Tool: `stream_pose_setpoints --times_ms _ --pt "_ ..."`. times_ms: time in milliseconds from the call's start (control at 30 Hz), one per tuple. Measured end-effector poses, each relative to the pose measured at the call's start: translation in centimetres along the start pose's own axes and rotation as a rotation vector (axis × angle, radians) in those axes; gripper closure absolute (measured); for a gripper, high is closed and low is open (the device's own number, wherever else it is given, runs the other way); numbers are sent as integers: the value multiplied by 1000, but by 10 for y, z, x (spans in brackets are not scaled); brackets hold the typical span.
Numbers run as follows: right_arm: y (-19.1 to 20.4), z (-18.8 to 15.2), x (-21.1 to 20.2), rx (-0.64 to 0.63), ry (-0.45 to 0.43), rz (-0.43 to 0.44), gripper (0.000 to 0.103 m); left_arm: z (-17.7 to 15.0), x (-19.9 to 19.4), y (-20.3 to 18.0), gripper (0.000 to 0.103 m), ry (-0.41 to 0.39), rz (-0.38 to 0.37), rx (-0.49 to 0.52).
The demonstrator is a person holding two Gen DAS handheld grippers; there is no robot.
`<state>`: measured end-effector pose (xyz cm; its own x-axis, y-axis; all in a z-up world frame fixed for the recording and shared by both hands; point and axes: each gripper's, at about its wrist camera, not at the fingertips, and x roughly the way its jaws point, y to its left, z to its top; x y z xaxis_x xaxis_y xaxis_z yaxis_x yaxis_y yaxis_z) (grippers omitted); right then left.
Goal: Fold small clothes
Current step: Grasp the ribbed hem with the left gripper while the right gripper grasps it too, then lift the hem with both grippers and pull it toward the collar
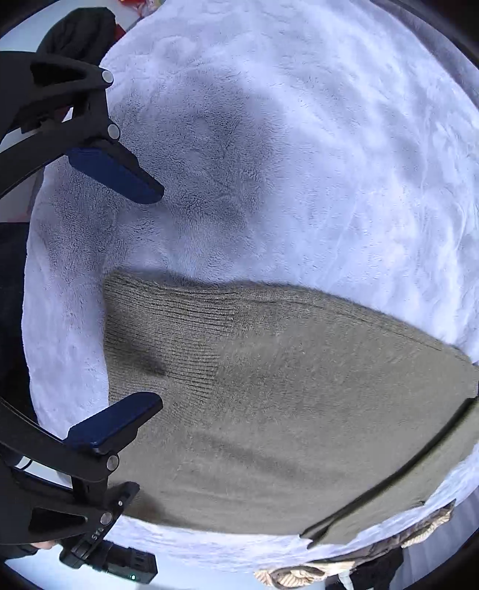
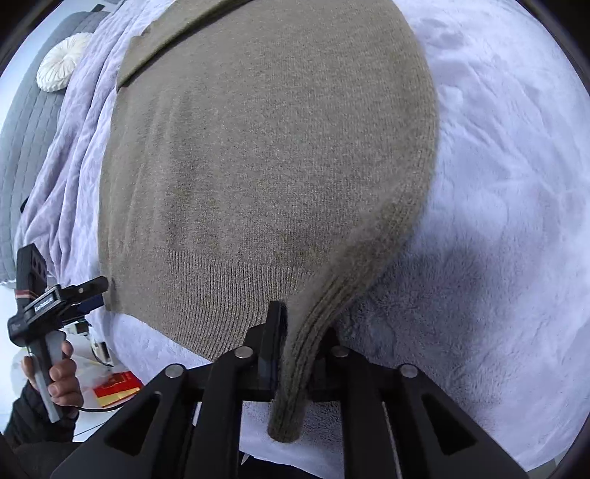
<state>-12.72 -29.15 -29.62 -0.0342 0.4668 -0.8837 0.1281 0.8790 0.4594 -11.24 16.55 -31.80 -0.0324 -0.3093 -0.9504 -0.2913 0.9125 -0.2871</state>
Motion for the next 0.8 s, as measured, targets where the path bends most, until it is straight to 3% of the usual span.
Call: stream_pose_setpoints --times_ms 133,200,233,300,367,400,433,600,800 --pt "-1 2 5 5 0 1 87 7 24 2 1 54 5 -12" --pt "-1 3 6 14 5 -7 86 12 34 -6 1 44 49 9" --pt "0 3 6 15 6 -11 86 12 35 -12 6 33 52 24" --pt "5 4 6 9 8 -22 86 13 24 -27 64 24 13 75" --pt "10 3 6 -17 9 -36 86 9 15 -39 91 30 1 128" --pt "18 6 9 -25 7 -42 87 8 12 -43 91 27 30 162" --pt "19 6 9 -28 4 -42 95 8 9 -44 91 27 55 179" --pt "31 4 -9 -30 -58 2 97 13 -22 -54 92 -33 46 181" --pt "40 3 -43 -37 -140 33 97 4 -64 -64 92 -96 53 266"
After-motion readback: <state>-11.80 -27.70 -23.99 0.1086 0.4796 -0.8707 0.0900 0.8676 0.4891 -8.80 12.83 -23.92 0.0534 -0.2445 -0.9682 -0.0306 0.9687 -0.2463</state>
